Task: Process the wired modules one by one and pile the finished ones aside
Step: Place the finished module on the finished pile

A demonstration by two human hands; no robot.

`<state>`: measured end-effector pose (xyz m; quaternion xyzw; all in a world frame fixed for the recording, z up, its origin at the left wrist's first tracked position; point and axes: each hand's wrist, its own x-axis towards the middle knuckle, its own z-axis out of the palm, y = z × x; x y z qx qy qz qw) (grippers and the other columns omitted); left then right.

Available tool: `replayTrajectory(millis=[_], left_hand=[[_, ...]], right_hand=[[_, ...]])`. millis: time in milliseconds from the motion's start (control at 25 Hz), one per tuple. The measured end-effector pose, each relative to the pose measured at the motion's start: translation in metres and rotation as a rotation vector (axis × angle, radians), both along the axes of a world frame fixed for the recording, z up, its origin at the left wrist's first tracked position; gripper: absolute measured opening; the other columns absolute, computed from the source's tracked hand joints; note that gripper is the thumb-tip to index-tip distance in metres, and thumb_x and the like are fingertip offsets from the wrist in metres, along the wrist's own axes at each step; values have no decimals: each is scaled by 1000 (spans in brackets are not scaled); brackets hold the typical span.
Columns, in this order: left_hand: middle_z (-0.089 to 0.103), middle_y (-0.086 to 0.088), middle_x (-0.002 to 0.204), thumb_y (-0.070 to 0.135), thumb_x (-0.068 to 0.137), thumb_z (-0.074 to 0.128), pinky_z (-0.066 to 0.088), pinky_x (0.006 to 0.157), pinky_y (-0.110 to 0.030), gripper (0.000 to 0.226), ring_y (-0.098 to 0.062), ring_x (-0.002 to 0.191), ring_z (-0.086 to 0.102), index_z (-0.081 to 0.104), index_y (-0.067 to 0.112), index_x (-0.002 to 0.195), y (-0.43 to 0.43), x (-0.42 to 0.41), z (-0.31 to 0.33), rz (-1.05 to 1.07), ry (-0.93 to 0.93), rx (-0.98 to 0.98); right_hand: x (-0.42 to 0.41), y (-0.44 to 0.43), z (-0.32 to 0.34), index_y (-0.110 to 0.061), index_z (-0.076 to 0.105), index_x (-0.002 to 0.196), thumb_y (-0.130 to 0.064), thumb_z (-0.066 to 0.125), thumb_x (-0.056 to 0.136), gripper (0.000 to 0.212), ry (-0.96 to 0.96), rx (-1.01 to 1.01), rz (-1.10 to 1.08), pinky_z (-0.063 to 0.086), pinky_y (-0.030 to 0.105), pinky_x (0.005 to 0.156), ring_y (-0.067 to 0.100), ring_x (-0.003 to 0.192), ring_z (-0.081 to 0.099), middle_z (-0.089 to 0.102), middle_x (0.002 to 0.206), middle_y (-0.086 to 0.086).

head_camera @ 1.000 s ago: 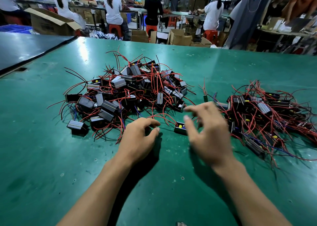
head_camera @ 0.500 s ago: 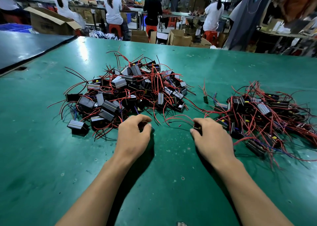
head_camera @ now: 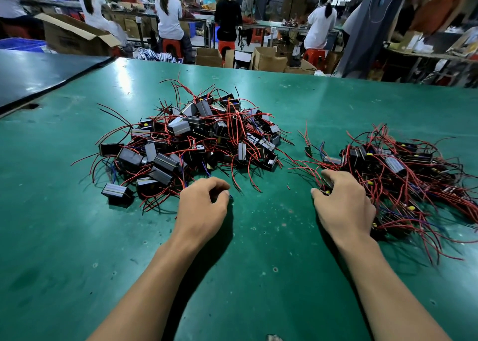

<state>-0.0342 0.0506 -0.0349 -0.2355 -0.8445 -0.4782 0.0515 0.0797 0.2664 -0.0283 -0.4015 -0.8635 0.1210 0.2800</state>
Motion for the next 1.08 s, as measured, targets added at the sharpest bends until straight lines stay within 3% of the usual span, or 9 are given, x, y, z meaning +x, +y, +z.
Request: replayTrajectory(millis=[120, 240, 360, 480, 640, 800, 960, 1080], left_hand=[[69, 6, 92, 14, 90, 65, 52, 87, -30, 14, -12, 89, 63, 74, 15, 100, 0, -1, 0, -4, -4, 10], [70, 6, 90, 13, 89, 66, 51, 81, -21, 13, -5, 84, 63, 75, 15, 98, 1, -1, 1, -13, -1, 40], [70, 10, 84, 13, 88, 67, 48, 76, -11, 11, 3, 80, 62, 76, 16, 94, 2, -2, 2, -9, -3, 73], [68, 15, 77, 14, 86, 69, 43, 71, -1, 9, 10, 75, 61, 76, 19, 90, 2, -4, 4, 22, -55, 128], [70, 10, 76, 15, 84, 71, 44, 69, -4, 7, -2, 71, 64, 77, 18, 87, 2, -7, 5, 50, -69, 153], [69, 12, 75, 12, 85, 70, 44, 70, -3, 9, 6, 68, 61, 77, 16, 88, 2, -8, 6, 52, -83, 208], [67, 17, 74, 13, 88, 68, 45, 69, -5, 10, 11, 72, 60, 76, 16, 90, 2, -8, 6, 47, -91, 252], [66, 20, 75, 13, 90, 66, 50, 72, -13, 10, 5, 75, 62, 75, 16, 91, 2, -6, 8, 39, -102, 274]], right_hand=[[-3, -17, 5, -29, 70, 114, -42, 70, 86, 30, 87, 37, 56, 42, 31, 73, 26, 91, 66, 64, 112, -4], [-13, -46, 4, -27, 72, 104, -39, 67, 90, 19, 161, 66, 224, 33, 24, 67, 14, 77, 59, 64, 96, -10], [-39, -66, -1, -27, 70, 111, -43, 63, 93, 25, 127, 57, 397, 41, 26, 70, 17, 86, 63, 64, 104, -9], [-82, -65, 12, -26, 67, 122, -49, 61, 92, 38, 116, -37, 420, 45, 31, 81, 23, 101, 64, 60, 118, -1], [-138, -56, 28, -23, 67, 124, -54, 65, 88, 48, 49, -88, 335, 46, 35, 83, 30, 109, 62, 58, 125, 6], [-160, -55, 21, -23, 71, 114, -53, 68, 86, 41, -116, -118, 295, 46, 35, 80, 31, 111, 63, 65, 123, 5], [-150, -48, 21, -27, 74, 109, -45, 71, 85, 30, 72, -255, 270, 45, 29, 74, 26, 101, 66, 74, 109, 0], [-133, -36, 27, -20, 77, 98, -36, 77, 84, 21, 308, -515, 351, 48, 30, 73, 18, 83, 64, 74, 94, 3]])
